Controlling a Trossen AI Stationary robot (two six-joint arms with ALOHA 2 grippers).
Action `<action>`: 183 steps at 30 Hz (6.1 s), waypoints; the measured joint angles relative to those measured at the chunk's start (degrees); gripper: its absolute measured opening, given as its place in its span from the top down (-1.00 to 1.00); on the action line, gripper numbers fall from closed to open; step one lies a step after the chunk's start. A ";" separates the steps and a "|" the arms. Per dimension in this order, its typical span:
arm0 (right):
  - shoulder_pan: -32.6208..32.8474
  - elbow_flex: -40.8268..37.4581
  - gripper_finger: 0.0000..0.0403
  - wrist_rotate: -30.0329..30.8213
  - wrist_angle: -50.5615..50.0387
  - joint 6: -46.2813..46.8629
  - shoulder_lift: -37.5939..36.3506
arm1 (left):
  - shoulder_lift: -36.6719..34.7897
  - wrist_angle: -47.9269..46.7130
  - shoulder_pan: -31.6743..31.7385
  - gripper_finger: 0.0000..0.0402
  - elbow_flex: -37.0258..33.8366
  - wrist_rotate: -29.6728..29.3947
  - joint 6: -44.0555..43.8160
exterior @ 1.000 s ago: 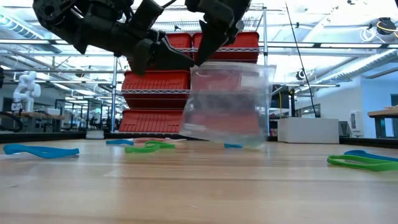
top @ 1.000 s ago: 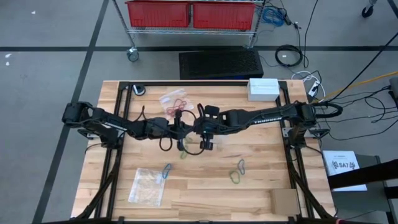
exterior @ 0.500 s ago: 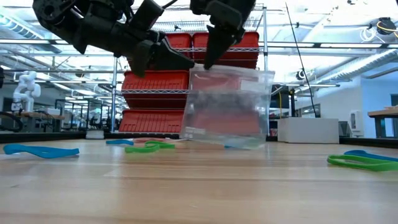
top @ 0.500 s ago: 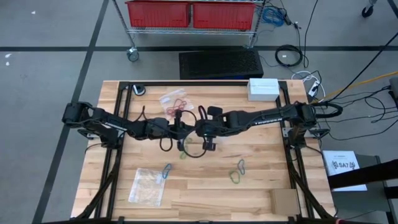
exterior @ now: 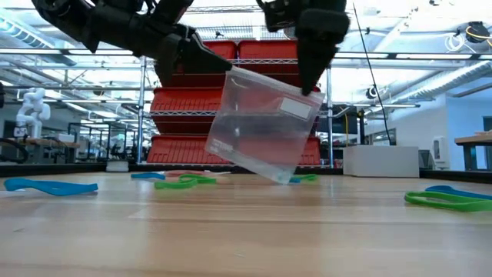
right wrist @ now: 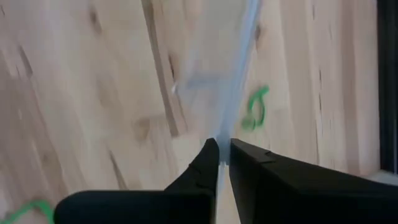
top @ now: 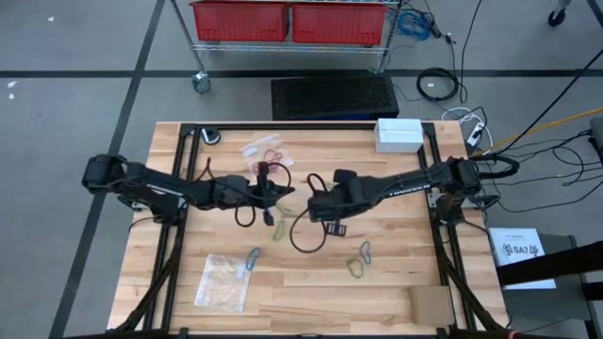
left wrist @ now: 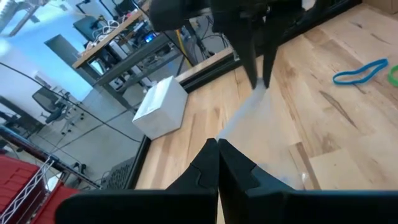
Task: Sort rubber bands
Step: Open the middle zip bag
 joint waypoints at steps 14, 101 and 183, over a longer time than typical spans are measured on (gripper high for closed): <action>3.32 1.76 0.63 -0.61 -2.23 6.44 -0.30 | -1.68 -1.81 0.26 1.00 0.02 -0.89 -1.53; 14.47 34.86 1.00 7.20 -9.66 5.34 22.67 | -13.66 -13.37 -11.80 -0.09 -7.50 16.29 -25.45; 1.53 5.09 0.93 3.50 22.62 -17.29 8.13 | -9.75 2.68 -8.90 1.00 -7.41 4.19 -23.93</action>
